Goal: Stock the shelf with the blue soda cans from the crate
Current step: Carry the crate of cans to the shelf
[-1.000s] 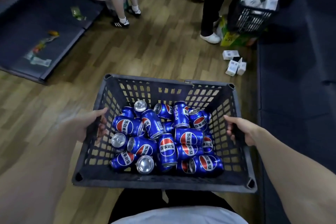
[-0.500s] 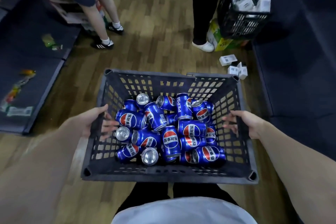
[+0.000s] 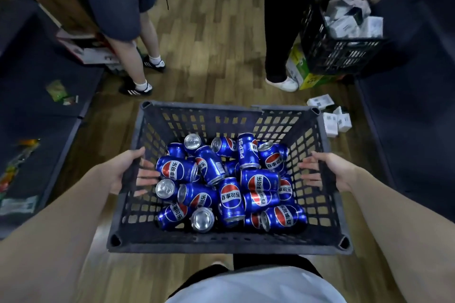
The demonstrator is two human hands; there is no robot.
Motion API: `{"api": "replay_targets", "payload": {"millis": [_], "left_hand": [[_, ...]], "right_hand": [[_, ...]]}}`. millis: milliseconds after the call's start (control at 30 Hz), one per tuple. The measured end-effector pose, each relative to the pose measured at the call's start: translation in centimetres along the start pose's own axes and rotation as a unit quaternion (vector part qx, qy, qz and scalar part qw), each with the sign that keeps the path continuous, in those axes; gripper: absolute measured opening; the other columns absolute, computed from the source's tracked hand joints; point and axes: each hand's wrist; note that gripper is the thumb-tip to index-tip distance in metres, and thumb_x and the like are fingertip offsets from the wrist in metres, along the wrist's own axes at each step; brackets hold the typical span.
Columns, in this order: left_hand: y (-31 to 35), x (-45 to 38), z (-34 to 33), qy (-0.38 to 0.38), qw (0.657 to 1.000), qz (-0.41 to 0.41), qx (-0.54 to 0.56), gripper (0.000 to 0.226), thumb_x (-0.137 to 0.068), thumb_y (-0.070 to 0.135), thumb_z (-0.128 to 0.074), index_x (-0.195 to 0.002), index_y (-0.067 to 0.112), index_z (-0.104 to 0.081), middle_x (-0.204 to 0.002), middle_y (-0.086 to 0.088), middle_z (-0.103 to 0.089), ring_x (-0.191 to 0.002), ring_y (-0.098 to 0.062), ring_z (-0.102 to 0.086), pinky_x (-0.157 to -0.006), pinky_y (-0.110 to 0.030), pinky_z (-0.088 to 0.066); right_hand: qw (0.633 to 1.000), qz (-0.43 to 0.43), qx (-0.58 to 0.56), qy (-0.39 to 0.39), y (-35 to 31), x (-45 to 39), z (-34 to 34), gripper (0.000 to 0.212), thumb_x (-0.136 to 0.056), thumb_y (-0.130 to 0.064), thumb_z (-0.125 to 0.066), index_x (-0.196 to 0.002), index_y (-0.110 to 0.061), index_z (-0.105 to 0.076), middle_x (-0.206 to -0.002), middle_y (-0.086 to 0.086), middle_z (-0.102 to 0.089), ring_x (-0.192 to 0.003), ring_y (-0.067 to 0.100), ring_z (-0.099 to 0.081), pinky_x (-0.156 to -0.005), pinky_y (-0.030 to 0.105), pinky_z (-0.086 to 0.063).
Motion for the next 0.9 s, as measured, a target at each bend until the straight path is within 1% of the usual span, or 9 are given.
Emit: {"api": "replay_targets", "payload": {"millis": [100,200,300,467,533,667,767,833,900], "left_hand": [[8.4,-2.8,-0.7,0.011,1.000,0.010,0.018,0.046,-0.094,0.053,-0.039,-0.102,0.011,-0.054,-0.103,-0.013,-0.068,-0.094,-0.026,-0.062,-0.079,-0.040,-0.045],[11.8,-3.1,-1.2,0.024,0.999,0.005,0.026,0.040,-0.095,0.049,-0.042,-0.093,0.011,-0.053,-0.095,-0.011,-0.066,-0.089,-0.025,-0.061,-0.075,-0.038,-0.045],[15.1,-3.9,-1.4,0.035,0.999,0.002,0.029,0.033,-0.094,0.045,-0.047,-0.087,0.013,-0.052,-0.088,-0.009,-0.064,-0.083,-0.023,-0.062,-0.069,-0.035,-0.045],[25.1,-6.3,-1.5,0.047,0.998,-0.029,0.036,0.033,-0.095,0.043,-0.046,-0.081,0.014,-0.051,-0.082,-0.007,-0.061,-0.080,-0.022,-0.061,-0.068,-0.033,-0.043],[28.4,-7.9,-1.2,0.046,0.998,-0.031,0.031,0.034,-0.095,0.044,-0.046,-0.080,0.014,-0.051,-0.080,-0.007,-0.060,-0.078,-0.023,-0.060,-0.067,-0.033,-0.043],[35.4,-12.3,-0.3,0.044,0.998,-0.036,0.020,0.037,-0.096,0.045,-0.044,-0.077,0.014,-0.049,-0.073,-0.006,-0.056,-0.075,-0.023,-0.058,-0.068,-0.032,-0.041],[40.4,-15.7,0.6,0.031,0.999,-0.012,0.009,0.038,-0.096,0.045,-0.043,-0.074,0.015,-0.047,-0.067,-0.005,-0.054,-0.071,-0.022,-0.057,-0.066,-0.031,-0.039],[43.2,-18.0,1.1,0.029,1.000,0.001,0.011,0.038,-0.096,0.045,-0.043,-0.072,0.016,-0.046,-0.060,-0.004,-0.053,-0.068,-0.022,-0.057,-0.065,-0.030,-0.039],[45.8,-19.9,1.7,0.030,0.999,0.010,0.010,0.038,-0.096,0.045,-0.043,-0.071,0.016,-0.046,-0.053,-0.003,-0.053,-0.066,-0.022,-0.056,-0.064,-0.029,-0.038]], "right_hand": [[1.000,0.003,0.019,0.009,-10.3,-3.6,-1.0,0.030,-0.100,-0.031,-0.044,-0.106,-0.005,-0.059,-0.108,0.013,-0.067,-0.098,0.033,-0.064,-0.087,0.042,-0.051],[0.999,0.014,0.034,0.011,-14.6,-4.8,-1.0,0.029,-0.100,-0.029,-0.044,-0.097,-0.004,-0.059,-0.102,0.014,-0.068,-0.091,0.033,-0.065,-0.088,0.042,-0.050],[0.999,0.016,0.031,0.012,-17.5,-5.9,-1.2,0.029,-0.101,-0.030,-0.043,-0.093,-0.006,-0.058,-0.097,0.013,-0.069,-0.087,0.032,-0.065,-0.080,0.040,-0.054],[0.999,0.036,0.020,0.034,-27.0,-10.1,-2.4,0.029,-0.101,-0.030,-0.043,-0.092,-0.007,-0.058,-0.101,0.013,-0.069,-0.094,0.033,-0.065,-0.099,0.044,-0.046],[0.998,0.037,0.020,0.036,-29.5,-11.9,-3.1,0.028,-0.101,-0.030,-0.043,-0.092,-0.007,-0.057,-0.101,0.013,-0.069,-0.093,0.033,-0.065,-0.100,0.045,-0.046],[0.998,0.031,0.012,0.048,-34.5,-16.0,-5.0,0.027,-0.101,-0.030,-0.041,-0.090,-0.008,-0.053,-0.098,0.012,-0.068,-0.082,0.029,-0.065,-0.077,0.035,-0.049],[0.998,0.005,0.009,0.063,-37.8,-19.1,-6.7,0.027,-0.101,-0.029,-0.042,-0.086,-0.010,-0.053,-0.079,0.007,-0.073,-0.071,0.025,-0.067,-0.063,0.030,-0.047],[0.997,-0.014,-0.003,0.071,-39.9,-21.0,-7.9,0.026,-0.101,-0.028,-0.042,-0.084,-0.010,-0.051,-0.068,0.005,-0.072,-0.072,0.026,-0.064,-0.063,0.031,-0.045],[0.997,-0.031,-0.009,0.076,-41.6,-22.9,-8.7,0.026,-0.101,-0.027,-0.041,-0.085,-0.009,-0.052,-0.073,0.007,-0.071,-0.073,0.027,-0.061,-0.065,0.032,-0.044]]}}
Point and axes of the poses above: each hand's wrist, its own x-axis away from the middle knuckle, its own z-axis out of the back of the hand, y = z × x
